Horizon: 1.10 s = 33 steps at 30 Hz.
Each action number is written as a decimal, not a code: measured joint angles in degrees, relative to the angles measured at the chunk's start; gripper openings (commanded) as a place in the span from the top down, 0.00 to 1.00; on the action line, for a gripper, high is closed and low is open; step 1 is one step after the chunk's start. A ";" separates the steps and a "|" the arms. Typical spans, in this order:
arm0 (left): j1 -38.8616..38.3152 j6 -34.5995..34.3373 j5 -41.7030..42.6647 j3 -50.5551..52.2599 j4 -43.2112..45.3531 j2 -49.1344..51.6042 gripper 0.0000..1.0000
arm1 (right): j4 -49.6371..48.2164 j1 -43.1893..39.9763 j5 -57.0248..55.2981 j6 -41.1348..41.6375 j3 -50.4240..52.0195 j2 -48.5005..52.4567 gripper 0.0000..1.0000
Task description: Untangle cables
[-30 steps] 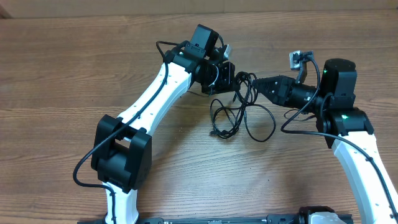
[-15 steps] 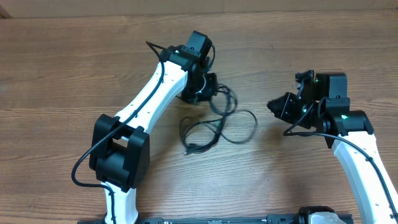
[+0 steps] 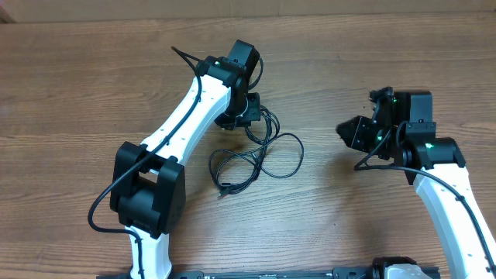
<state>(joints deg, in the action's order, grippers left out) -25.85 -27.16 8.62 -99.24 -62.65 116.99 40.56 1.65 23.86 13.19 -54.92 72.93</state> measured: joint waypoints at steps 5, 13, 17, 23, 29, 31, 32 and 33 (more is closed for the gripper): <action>0.00 0.61 3.41 0.00 0.02 0.00 0.96 | -0.96 2.40 3.87 -9.88 0.02 0.11 0.22; -0.04 0.79 7.26 0.00 0.00 0.00 0.92 | -5.88 7.06 5.60 -15.78 0.02 5.79 0.21; -0.35 0.81 7.98 0.00 -1.11 0.00 0.91 | -8.33 10.23 6.14 -16.83 0.02 10.64 0.21; -1.07 0.81 8.61 0.00 -2.12 0.00 0.91 | -13.22 14.29 8.59 -17.57 0.13 16.13 0.22; -1.07 0.81 8.81 0.00 -2.45 0.00 0.79 | -15.63 15.74 8.13 -17.70 0.15 16.33 0.22; -1.07 1.20 8.74 0.00 -2.45 0.00 0.67 | -15.58 15.74 6.71 -17.73 0.15 16.33 0.20; -1.07 1.01 8.46 0.00 -2.45 0.00 0.65 | -15.58 15.74 5.95 -17.73 0.15 16.33 0.20; -1.07 0.61 8.09 0.00 -2.47 0.00 0.61 | -15.52 15.74 4.94 -17.75 0.15 16.33 0.19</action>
<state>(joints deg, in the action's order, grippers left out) -26.92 -26.55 16.71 -99.24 -65.12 116.99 25.04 17.39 28.80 -4.56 -54.76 89.25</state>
